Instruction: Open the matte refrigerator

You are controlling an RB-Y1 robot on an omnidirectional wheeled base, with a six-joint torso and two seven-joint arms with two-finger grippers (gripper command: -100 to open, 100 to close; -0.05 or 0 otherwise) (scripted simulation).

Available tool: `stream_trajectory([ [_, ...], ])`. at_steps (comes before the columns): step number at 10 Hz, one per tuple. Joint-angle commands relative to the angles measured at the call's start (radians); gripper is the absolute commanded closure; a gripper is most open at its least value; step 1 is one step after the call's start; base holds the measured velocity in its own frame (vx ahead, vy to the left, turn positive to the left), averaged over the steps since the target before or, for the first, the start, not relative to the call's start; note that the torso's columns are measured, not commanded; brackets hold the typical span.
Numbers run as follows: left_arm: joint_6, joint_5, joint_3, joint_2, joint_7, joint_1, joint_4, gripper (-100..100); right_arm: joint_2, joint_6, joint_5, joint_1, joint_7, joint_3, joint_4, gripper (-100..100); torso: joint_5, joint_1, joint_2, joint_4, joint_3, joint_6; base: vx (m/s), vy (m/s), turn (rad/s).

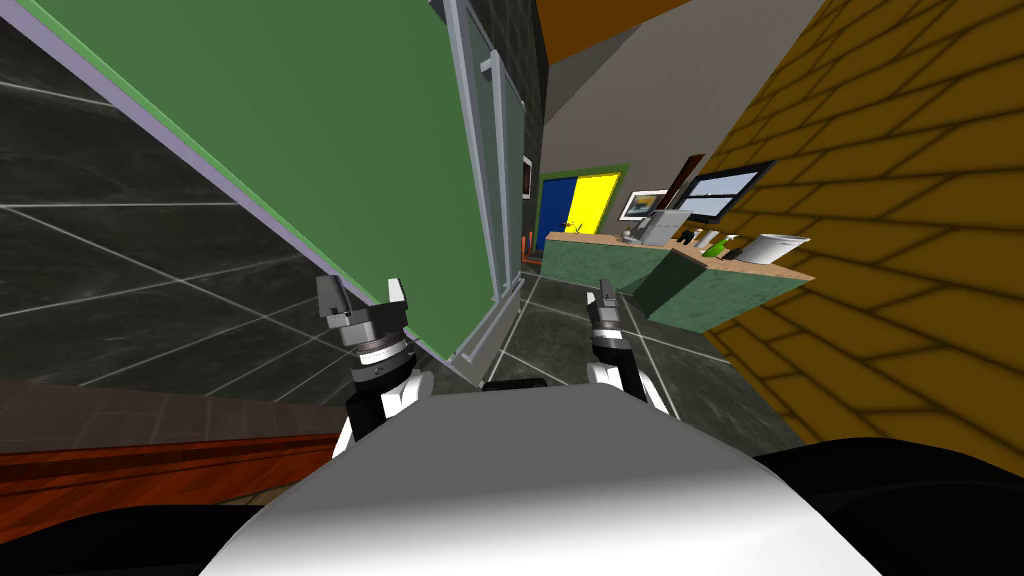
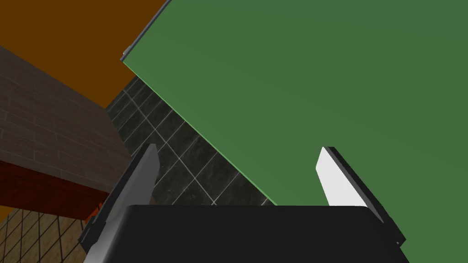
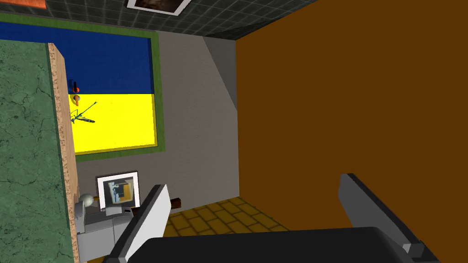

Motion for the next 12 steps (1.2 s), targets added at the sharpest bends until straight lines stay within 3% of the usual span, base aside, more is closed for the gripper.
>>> stream_trajectory([
  [1, 0.000, 0.000, 0.000, 0.000, 0.000, 0.000, 0.000, 0, 0.000, 0.000, 0.000, 0.000, 0.000, 0.000, 0.000, 0, 0.000, 0.000, 0.040, 0.041, -0.082, 0.000, 0.000, 0.000, 0.000],
  [9, 0.000, 0.000, 0.000, 0.000, 0.000, 0.000, 0.000, 0, 0.000, 0.000, 0.000, 0.000, 0.000, 0.000, 0.000, 0, 0.000, 0.000, 0.618, 0.617, -1.234, 0.000, 0.000, 0.000, 0.000],
  [10, -0.007, 0.009, 0.002, 0.024, 0.006, -0.010, 0.030, -100, 0.000, 0.000, 0.000, 0.000, 0.000, 0.000, 0.000, 0, 0.000, 0.000, 0.691, 0.691, -1.382, 0.000, 0.042, -0.023, 0.015],
  [12, -0.015, 0.020, 0.004, 0.040, 0.012, -0.021, 0.062, -100, 0.000, 0.000, 0.000, 0.000, 0.000, 0.000, 0.000, 0, 0.000, -0.001, 0.732, 0.733, -1.472, 0.000, 0.062, -0.043, 0.016],
])
